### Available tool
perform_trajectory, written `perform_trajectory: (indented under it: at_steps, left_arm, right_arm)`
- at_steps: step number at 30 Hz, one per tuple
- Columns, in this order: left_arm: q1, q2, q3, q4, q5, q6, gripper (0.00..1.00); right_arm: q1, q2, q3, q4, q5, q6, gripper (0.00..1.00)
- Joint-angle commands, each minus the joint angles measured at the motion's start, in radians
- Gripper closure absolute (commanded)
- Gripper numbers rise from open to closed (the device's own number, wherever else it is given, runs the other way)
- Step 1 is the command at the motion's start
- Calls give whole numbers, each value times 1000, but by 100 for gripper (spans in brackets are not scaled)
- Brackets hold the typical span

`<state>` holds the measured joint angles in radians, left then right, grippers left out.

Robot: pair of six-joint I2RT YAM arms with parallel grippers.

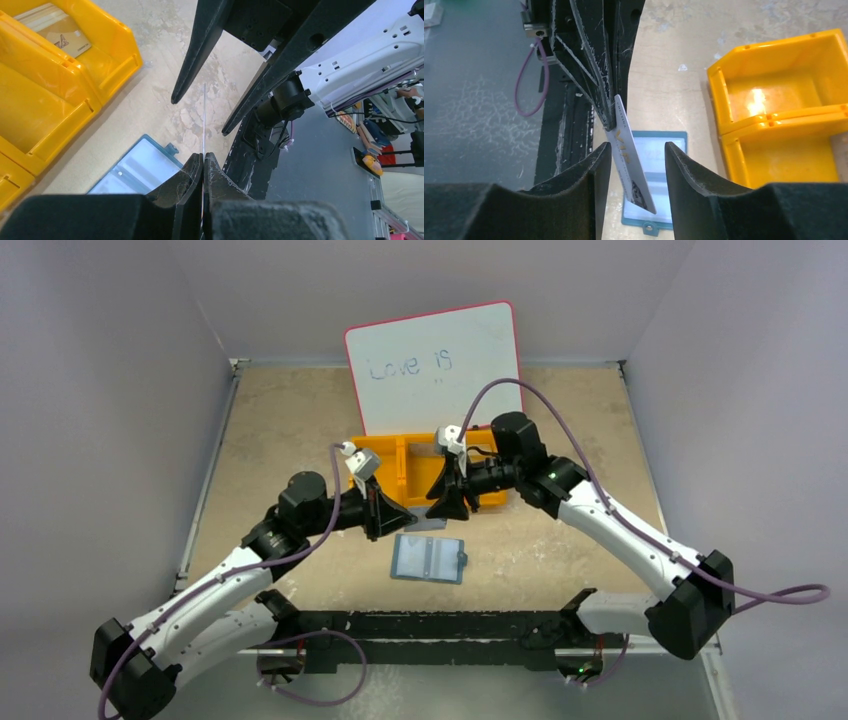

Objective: Take the credit cards out of the card holder

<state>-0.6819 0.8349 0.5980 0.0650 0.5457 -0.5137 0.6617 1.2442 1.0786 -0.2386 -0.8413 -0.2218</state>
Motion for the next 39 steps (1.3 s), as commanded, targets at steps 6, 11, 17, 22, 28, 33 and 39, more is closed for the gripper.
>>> perform_trajectory:
  at_steps: [6, 11, 17, 22, 28, 33, 39]
  left_arm:
    - [-4, -33, 41, 2, -22, -11, 100]
    - [-3, -26, 41, -5, -22, -7, 100]
    - [-3, -52, 22, 22, -49, -21, 100]
    - [-4, -57, 7, 34, -40, -22, 100]
    - [-4, -55, -6, 51, -30, -28, 100]
    - [-4, -50, -1, 58, -19, -24, 100]
    - [-4, -51, 7, 34, -36, -7, 100]
  right_arm:
    - [-1, 12, 65, -36, -108, -33, 70]
    - [-1, 12, 54, 16, -121, -3, 80]
    - [-1, 25, 54, -12, -132, -18, 74]
    - [0, 26, 42, 4, -143, -5, 75]
    - [0, 29, 39, -3, -121, -3, 68]
    - [-1, 42, 57, -1, -119, -2, 66]
    - [-1, 72, 77, -34, -163, -33, 80]
